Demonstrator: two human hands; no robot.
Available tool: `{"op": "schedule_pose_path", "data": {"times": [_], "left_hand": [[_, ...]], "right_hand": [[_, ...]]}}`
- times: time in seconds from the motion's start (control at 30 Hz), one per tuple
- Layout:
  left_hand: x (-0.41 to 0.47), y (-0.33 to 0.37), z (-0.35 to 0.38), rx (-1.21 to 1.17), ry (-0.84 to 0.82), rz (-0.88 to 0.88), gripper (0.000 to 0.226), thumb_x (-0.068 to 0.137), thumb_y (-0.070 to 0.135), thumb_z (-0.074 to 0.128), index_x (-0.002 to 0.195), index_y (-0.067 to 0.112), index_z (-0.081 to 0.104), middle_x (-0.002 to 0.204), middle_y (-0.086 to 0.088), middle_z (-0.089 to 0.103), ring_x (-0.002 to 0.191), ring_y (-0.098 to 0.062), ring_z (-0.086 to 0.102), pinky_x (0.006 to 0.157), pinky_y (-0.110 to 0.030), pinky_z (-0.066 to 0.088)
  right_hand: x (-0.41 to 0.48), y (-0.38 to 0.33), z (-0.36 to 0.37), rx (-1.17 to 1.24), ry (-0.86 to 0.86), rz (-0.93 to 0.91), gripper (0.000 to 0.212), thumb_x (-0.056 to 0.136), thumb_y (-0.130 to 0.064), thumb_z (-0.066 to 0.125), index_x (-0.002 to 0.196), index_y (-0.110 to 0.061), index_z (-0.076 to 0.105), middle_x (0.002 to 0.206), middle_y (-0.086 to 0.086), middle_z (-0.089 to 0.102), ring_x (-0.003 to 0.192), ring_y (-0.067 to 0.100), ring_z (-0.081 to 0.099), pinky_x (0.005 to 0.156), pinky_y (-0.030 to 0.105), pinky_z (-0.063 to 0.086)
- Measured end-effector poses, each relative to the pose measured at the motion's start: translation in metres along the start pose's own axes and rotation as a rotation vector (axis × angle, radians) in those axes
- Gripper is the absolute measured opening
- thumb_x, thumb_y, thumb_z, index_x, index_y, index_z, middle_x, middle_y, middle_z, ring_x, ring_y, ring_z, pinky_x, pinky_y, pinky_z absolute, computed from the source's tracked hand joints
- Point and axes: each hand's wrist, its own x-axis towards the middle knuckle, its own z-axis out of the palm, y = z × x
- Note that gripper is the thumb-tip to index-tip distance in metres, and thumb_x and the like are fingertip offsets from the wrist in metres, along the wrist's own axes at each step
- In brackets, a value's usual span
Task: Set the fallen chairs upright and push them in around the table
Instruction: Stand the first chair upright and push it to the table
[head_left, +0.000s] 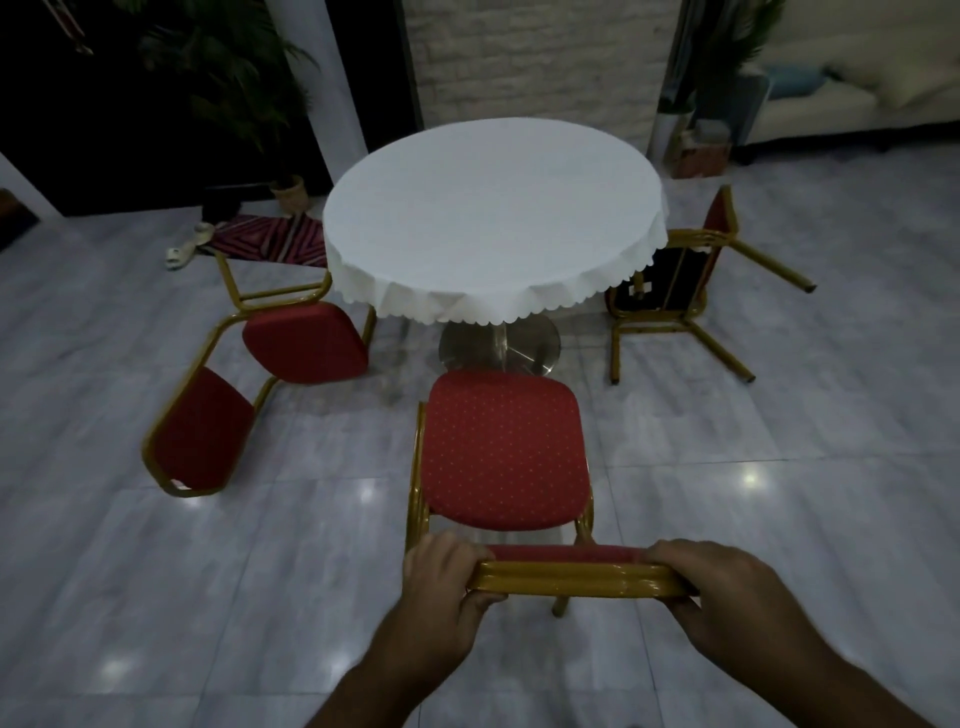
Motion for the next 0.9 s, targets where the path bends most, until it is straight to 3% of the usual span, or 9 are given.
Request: {"op": "schedule_pose_path", "data": {"times": [0.13, 0.23, 0.33, 0.43, 0.73, 0.83, 0.9], "left_hand": [[0.002, -0.006, 0.004, 0.028, -0.044, -0.019, 0.014, 0.094, 0.046, 0.052, 0.106, 0.041, 0.049, 0.098, 0.026, 0.038, 0.097, 0.003, 0.039, 0.083, -0.025, 0.038], [0.000, -0.013, 0.000, 0.110, -0.088, -0.010, 0.018, 0.092, 0.045, 0.051, 0.107, 0.035, 0.053, 0.098, 0.022, 0.040, 0.090, 0.002, 0.035, 0.079, -0.023, 0.039], [-0.003, -0.018, 0.000, 0.148, -0.080, -0.084, 0.018, 0.093, 0.033, 0.060, 0.109, 0.026, 0.061, 0.099, 0.013, 0.050, 0.091, -0.004, 0.040, 0.076, -0.026, 0.043], [-0.005, -0.018, 0.002, 0.147, -0.093, -0.141, 0.018, 0.090, 0.017, 0.071, 0.106, 0.021, 0.064, 0.099, 0.008, 0.056, 0.090, -0.006, 0.043, 0.076, -0.022, 0.042], [-0.017, -0.025, 0.002, 0.112, -0.127, -0.253, 0.024, 0.090, 0.008, 0.069, 0.109, 0.020, 0.063, 0.101, 0.012, 0.054, 0.092, -0.010, 0.050, 0.078, -0.012, 0.036], [-0.016, -0.016, -0.001, 0.135, -0.124, -0.260, 0.042, 0.089, 0.007, 0.068, 0.123, 0.031, 0.057, 0.111, 0.015, 0.061, 0.102, -0.011, 0.057, 0.092, -0.022, 0.045], [-0.007, 0.013, 0.000, 0.155, -0.150, -0.244, 0.055, 0.090, 0.012, 0.065, 0.135, 0.038, 0.048, 0.128, 0.017, 0.059, 0.117, -0.008, 0.052, 0.113, -0.036, 0.031]], "right_hand": [[0.009, -0.001, -0.002, -0.023, 0.019, -0.035, 0.050, 0.059, -0.014, 0.091, 0.093, -0.040, 0.064, 0.074, -0.024, 0.063, 0.060, -0.005, 0.048, 0.060, 0.009, 0.037], [0.018, -0.004, 0.006, -0.035, 0.032, -0.071, 0.044, 0.063, -0.011, 0.086, 0.091, -0.038, 0.065, 0.073, -0.022, 0.065, 0.062, -0.001, 0.056, 0.059, 0.022, 0.050], [0.031, -0.008, 0.016, -0.078, 0.046, -0.094, 0.044, 0.064, -0.010, 0.084, 0.095, -0.036, 0.068, 0.075, -0.018, 0.067, 0.065, 0.004, 0.061, 0.062, 0.032, 0.053], [0.039, -0.013, 0.022, -0.108, 0.090, -0.112, 0.041, 0.063, -0.006, 0.084, 0.092, -0.031, 0.070, 0.074, -0.013, 0.069, 0.061, 0.010, 0.061, 0.059, 0.030, 0.051], [0.043, -0.019, 0.045, -0.144, 0.066, -0.107, 0.036, 0.069, -0.007, 0.076, 0.093, -0.032, 0.067, 0.076, -0.015, 0.066, 0.068, 0.012, 0.061, 0.066, 0.037, 0.050], [0.040, -0.019, 0.047, -0.114, 0.053, -0.098, 0.037, 0.072, -0.012, 0.076, 0.100, -0.034, 0.065, 0.085, -0.015, 0.067, 0.077, 0.013, 0.062, 0.071, 0.039, 0.050], [0.038, -0.018, 0.045, -0.080, 0.015, -0.124, 0.041, 0.074, -0.021, 0.077, 0.110, -0.035, 0.063, 0.097, -0.015, 0.068, 0.089, 0.012, 0.063, 0.079, 0.040, 0.051]]}}
